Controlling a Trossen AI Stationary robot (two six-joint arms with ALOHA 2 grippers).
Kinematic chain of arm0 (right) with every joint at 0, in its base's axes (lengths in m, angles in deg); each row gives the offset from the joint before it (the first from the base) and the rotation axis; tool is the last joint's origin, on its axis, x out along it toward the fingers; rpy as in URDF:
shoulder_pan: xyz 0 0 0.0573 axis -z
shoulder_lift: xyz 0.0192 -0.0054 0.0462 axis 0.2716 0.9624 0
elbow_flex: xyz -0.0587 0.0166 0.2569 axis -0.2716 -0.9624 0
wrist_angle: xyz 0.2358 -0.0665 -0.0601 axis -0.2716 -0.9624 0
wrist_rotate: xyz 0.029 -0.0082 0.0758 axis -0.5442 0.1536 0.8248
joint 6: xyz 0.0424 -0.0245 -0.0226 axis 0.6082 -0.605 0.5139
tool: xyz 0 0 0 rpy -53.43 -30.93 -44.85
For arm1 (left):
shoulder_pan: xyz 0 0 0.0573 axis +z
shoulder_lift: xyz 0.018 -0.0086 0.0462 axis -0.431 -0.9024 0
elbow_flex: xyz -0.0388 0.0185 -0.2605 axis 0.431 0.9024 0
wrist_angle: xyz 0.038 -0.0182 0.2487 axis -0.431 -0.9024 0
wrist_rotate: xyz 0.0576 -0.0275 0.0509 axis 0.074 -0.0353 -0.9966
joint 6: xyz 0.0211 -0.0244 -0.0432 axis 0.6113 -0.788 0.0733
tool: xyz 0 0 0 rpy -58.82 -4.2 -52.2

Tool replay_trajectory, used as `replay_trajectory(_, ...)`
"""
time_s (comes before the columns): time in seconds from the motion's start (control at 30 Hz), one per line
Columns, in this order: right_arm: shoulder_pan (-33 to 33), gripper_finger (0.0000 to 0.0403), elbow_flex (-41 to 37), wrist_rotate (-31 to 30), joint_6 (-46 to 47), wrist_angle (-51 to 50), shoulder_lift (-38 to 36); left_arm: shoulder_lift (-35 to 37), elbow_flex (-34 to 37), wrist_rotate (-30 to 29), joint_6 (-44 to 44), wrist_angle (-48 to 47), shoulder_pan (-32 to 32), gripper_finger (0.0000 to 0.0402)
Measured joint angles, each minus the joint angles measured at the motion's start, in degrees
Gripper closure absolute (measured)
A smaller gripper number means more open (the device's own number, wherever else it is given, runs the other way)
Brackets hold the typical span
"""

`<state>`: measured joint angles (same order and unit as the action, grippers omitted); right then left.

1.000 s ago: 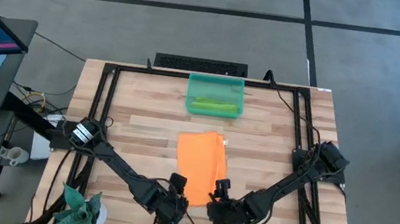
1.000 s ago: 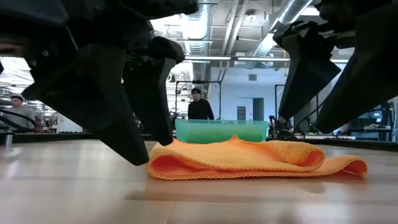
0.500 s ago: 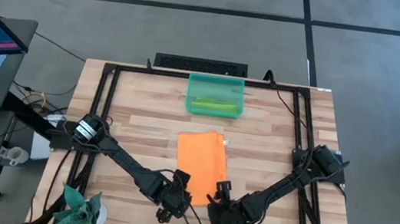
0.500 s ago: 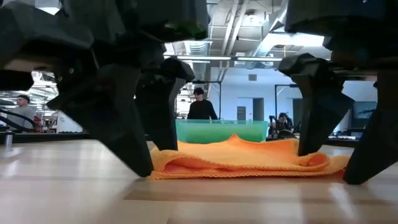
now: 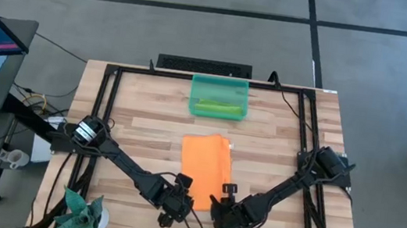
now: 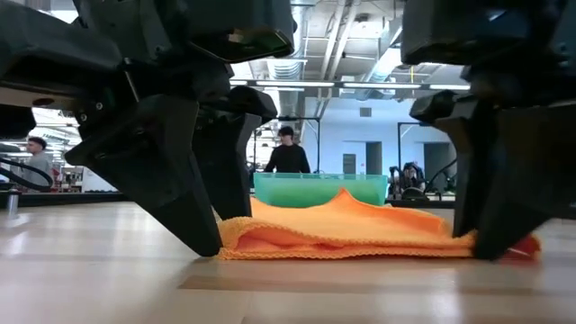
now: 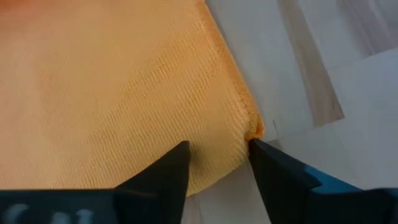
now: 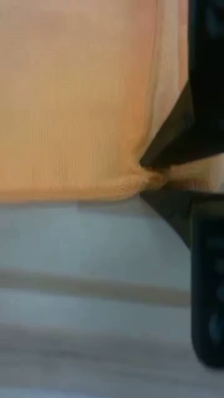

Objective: Roll microfiber towels into tight, uniform cylinder then place into a basket
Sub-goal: Fold the yellow microfiber towel

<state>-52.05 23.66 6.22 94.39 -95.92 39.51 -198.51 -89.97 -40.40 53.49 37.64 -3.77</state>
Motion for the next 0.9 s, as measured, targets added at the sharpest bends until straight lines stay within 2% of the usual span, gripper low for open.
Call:
replay_trajectory(0.1,0.39,0.0370,-0.10,-1.32,0.01,-0.20,0.07,-0.07,0.00,0.18,0.27,0.09,-0.06,0.0277)
replay_trajectory(0.17,0.47,0.0390,-0.14,-2.20,0.01,-0.33,0.09,-0.10,0.00,0.49,0.30,0.12,-0.07,0.0301)
replay_trajectory(0.37,-0.37,0.0378,-0.18,-2.41,0.01,-0.27,0.12,-0.26,-0.21,0.38,0.34,0.62,-0.07,0.0362)
replay_trajectory(0.5,-1.43,0.0394,1.23,-1.41,-0.03,-1.44,0.19,-0.48,-0.95,-0.50,0.36,0.38,-0.44,0.0393)
replay_trajectory(0.9,-5.65,0.0397,8.15,-0.84,-0.02,-5.31,0.26,0.15,-3.11,-0.57,-0.60,-2.40,-2.90,0.0394)
